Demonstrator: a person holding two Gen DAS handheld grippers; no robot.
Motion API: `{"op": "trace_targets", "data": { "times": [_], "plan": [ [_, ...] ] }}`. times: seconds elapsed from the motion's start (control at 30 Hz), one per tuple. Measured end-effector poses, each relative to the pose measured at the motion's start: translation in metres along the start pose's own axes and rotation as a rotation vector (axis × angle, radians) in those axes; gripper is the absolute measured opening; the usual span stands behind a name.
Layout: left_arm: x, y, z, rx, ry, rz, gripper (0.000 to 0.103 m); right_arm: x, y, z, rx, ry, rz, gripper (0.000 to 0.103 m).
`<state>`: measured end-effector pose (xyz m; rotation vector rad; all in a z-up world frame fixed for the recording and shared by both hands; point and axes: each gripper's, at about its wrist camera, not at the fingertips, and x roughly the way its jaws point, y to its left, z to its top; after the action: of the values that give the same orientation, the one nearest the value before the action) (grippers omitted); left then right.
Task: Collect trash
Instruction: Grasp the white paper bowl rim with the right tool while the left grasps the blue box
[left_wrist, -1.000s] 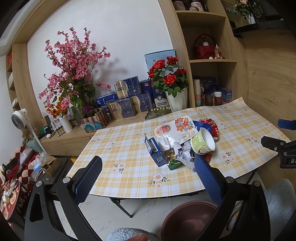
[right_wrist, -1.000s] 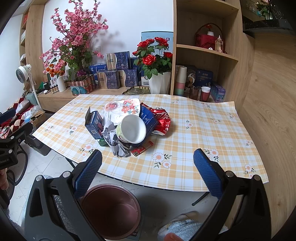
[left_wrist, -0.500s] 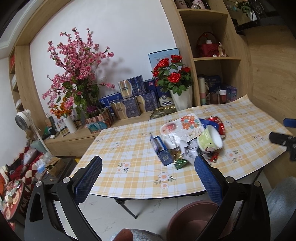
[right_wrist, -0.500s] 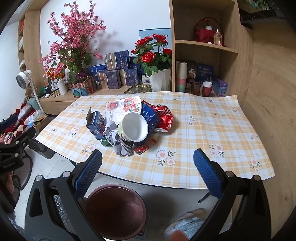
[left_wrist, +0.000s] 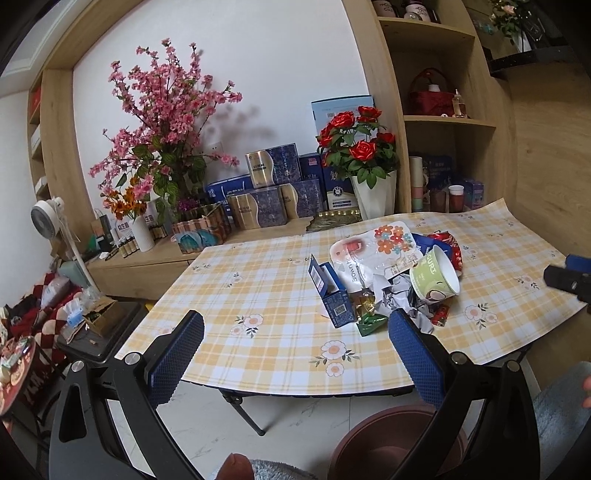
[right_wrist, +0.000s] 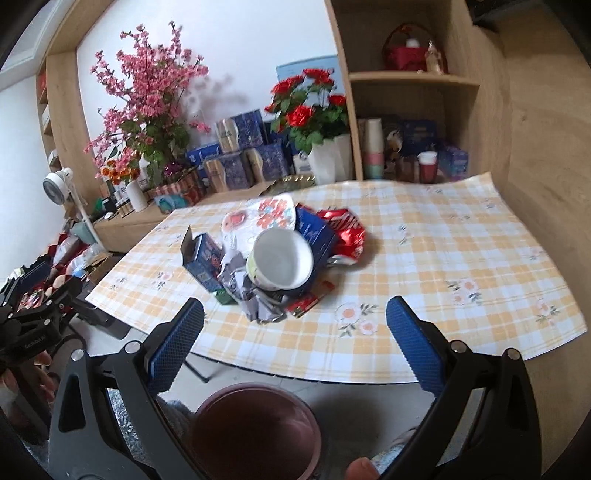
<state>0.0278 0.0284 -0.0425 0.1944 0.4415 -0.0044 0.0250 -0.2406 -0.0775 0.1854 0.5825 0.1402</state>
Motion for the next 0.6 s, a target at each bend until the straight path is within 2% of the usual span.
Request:
{"op": "trace_targets", "data": {
  "times": [0.13,0.23,0.4,0.6],
  "plan": [
    [0.014,-0.001,-0.005,-0.008,0.021,-0.011,0.098,0.022,0.005,-0.001,-0.053,0.033,-0.013,0.097],
    [0.025,-0.001,-0.010,-0.015,0.032,-0.024,0.098,0.043,0.003,0.000,-0.039,0.058,-0.009,0.097],
    [0.052,0.001,-0.018,-0.043,0.080,-0.033,0.098,0.082,-0.004,0.004,0.009,0.057,0.060,0.097],
    [0.087,0.003,-0.028,-0.015,0.145,0.010,0.098,0.140,-0.004,0.006,0.059,0.074,0.126,0.097]
  ]
}}
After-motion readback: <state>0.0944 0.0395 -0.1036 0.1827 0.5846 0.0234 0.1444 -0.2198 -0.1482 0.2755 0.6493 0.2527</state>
